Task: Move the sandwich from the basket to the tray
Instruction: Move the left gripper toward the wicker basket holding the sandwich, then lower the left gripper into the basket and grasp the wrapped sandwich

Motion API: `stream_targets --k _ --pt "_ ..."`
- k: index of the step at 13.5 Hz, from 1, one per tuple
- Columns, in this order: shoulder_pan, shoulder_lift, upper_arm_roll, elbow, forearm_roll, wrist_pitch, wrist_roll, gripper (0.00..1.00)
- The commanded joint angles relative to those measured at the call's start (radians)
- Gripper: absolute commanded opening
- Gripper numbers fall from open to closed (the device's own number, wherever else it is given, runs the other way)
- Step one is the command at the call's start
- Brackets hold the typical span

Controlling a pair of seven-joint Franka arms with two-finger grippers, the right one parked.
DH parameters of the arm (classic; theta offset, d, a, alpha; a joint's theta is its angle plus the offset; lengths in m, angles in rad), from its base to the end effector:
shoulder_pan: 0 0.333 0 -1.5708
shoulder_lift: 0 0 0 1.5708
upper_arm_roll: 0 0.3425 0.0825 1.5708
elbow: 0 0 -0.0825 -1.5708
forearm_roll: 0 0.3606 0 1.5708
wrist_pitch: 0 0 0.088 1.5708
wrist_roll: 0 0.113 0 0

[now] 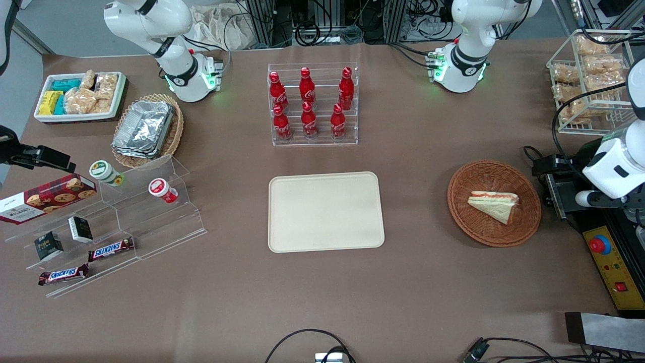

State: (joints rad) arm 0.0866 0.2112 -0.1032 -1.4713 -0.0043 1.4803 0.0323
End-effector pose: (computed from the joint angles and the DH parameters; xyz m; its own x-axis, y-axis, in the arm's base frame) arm 0.5833 -0.0039 0.5646 0.9787 -0.0510 -0.1988 -0.0455 -0.9984 0.0323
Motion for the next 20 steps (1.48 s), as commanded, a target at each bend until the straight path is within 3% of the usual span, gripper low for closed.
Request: stream_targets --k 1,5,7,8,12,20 --pt "-0.008 0.022 0.008 0.039 0.009 -0.017 0.017 1.00" --pt "-0.007 0.047 0.008 0.057 0.036 -0.009 -0.008 1.00" --pt "0.008 0.053 0.010 0.011 0.026 0.020 -0.215 1.00" --pt "0.021 0.042 0.010 -0.050 0.017 0.087 -0.364 1.00" --pt "0.024 0.024 0.010 -0.266 0.026 0.361 -0.668 1.00" --pt "0.048 0.054 0.014 -0.572 0.035 0.730 -0.758 1.00"
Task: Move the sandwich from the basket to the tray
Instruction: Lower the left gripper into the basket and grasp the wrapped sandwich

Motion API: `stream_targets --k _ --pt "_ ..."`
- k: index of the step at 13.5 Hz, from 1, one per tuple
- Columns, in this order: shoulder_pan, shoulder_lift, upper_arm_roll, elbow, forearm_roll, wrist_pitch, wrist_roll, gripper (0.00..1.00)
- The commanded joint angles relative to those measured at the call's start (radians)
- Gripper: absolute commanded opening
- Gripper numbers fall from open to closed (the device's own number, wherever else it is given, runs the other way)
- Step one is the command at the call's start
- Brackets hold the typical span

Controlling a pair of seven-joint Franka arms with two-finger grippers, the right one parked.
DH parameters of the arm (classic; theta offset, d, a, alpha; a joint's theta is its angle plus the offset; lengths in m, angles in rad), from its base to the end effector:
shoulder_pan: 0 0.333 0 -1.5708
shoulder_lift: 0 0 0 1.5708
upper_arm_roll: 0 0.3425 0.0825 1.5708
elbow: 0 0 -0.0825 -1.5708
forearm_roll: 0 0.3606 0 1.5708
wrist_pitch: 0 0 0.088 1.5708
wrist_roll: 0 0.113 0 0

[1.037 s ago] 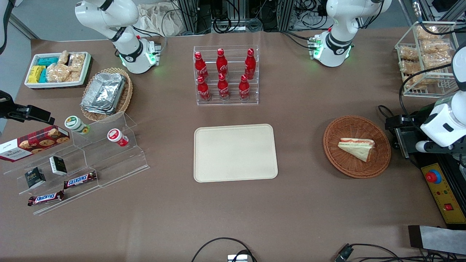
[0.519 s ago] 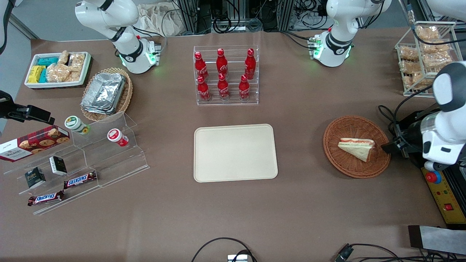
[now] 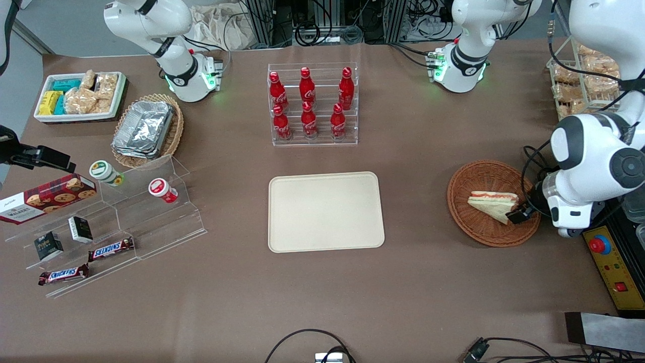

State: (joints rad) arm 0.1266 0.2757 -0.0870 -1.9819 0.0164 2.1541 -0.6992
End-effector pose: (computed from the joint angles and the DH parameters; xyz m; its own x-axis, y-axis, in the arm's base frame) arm 0.5790 0.0261 0.3543 0.7401 0.6671 -0.0852 0.6648 -0.7448 -0.0574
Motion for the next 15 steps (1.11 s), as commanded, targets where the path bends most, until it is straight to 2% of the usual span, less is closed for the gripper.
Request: stream_targets --k 1,4,7,8,9,10,11,15 --pt "0.011 -0.006 -0.002 -0.086 0.016 0.090 -0.026 1.00" --pt "0.022 0.008 -0.004 -0.143 0.016 0.171 -0.026 1.00" --pt "0.030 0.045 -0.004 -0.141 0.014 0.174 -0.042 1.00" --pt "0.030 0.056 -0.004 -0.134 0.013 0.178 -0.051 0.97" --pt "0.030 0.066 -0.004 -0.124 0.008 0.179 -0.065 0.67" --pt "0.030 0.072 -0.005 -0.117 0.008 0.179 -0.095 0.24" --pt "0.030 0.074 -0.007 -0.115 0.013 0.179 -0.117 0.00" --pt "0.030 0.062 -0.016 -0.065 0.013 0.149 -0.120 0.00"
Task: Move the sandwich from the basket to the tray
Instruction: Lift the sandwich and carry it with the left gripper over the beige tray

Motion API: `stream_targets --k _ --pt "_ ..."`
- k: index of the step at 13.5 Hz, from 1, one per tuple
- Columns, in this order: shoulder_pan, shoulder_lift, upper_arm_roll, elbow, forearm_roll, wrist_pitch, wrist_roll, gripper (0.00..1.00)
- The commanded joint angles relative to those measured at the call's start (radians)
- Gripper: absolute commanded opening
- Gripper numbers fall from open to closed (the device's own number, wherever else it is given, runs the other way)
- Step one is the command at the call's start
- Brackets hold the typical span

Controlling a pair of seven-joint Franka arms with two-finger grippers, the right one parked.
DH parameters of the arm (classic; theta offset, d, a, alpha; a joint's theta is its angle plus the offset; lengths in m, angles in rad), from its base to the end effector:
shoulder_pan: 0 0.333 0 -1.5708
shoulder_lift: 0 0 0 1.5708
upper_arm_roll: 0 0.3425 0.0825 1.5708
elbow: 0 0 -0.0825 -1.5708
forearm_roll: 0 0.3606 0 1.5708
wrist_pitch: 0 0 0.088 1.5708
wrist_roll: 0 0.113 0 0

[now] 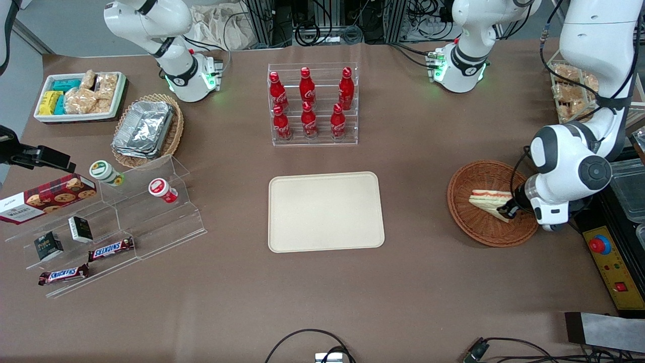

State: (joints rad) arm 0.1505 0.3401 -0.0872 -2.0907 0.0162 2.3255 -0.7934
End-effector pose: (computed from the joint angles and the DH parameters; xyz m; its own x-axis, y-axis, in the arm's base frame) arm 0.5643 0.0376 0.2880 0.6567 0.7492 -0.0858 0.7471 -0.6619 -0.0609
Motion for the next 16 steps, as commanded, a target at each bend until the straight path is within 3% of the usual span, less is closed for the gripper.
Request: stream_targets --k 1,6,9,11,14,16 --pt "0.006 -0.003 -0.020 0.078 0.013 -0.056 -0.024 0.00" --pt "0.007 0.011 -0.065 0.447 0.008 -0.514 0.006 0.00" --pt "0.009 0.011 -0.136 0.659 -0.004 -0.704 0.124 0.00" --pt "0.009 0.013 -0.234 0.719 -0.009 -0.715 0.264 0.00" --pt "-0.008 0.097 -0.408 0.722 0.002 -0.666 0.272 0.00" --pt "-0.081 0.195 -0.437 0.722 0.004 -0.597 0.273 0.00"
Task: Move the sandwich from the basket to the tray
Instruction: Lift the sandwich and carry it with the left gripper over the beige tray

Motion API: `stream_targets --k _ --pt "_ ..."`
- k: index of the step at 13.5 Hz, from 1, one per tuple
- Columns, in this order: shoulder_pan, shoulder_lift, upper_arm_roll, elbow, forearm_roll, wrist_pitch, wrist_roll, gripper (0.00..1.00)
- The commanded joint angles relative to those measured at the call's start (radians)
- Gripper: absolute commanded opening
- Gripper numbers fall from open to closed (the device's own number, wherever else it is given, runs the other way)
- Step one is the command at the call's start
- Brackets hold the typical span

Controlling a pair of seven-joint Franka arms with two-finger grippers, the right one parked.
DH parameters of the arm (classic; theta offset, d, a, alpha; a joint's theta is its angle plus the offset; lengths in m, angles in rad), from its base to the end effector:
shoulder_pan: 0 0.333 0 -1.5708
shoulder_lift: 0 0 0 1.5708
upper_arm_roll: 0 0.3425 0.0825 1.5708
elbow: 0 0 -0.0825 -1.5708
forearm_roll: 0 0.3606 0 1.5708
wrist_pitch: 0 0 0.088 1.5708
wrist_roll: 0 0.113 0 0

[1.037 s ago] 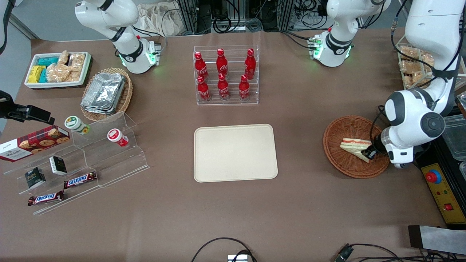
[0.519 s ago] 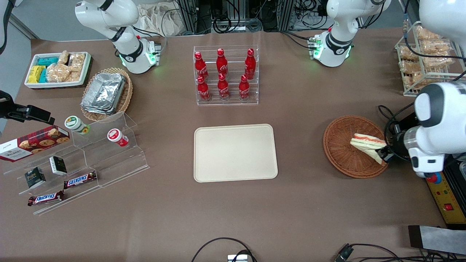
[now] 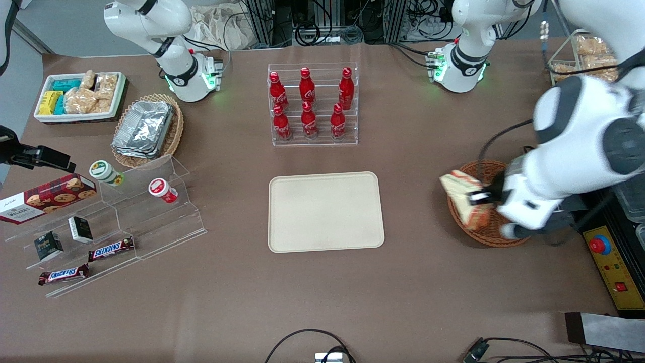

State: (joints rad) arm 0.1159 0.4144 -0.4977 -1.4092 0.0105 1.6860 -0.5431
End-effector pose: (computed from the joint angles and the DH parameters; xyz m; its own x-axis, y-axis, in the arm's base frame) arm 0.6210 -0.1866 0.5052 0.9698 0.1737 -0.1711 0.1940 -0.9749 0.1094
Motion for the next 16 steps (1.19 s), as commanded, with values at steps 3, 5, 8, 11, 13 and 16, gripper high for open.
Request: stream_targets --k 3,5,8,11,13,16 --pt "-0.156 0.233 -0.022 0.041 0.051 0.138 0.023 0.00" --pt "-0.214 0.286 -0.016 0.041 0.054 0.178 0.015 0.00" --pt "-0.245 0.380 -0.015 0.041 0.072 0.260 0.015 0.00" --pt "-0.249 0.452 -0.018 0.041 0.167 0.304 -0.063 0.00" --pt "-0.284 0.472 -0.016 0.038 0.200 0.337 -0.109 0.03" --pt "-0.288 0.478 -0.016 0.041 0.197 0.337 -0.175 1.00"
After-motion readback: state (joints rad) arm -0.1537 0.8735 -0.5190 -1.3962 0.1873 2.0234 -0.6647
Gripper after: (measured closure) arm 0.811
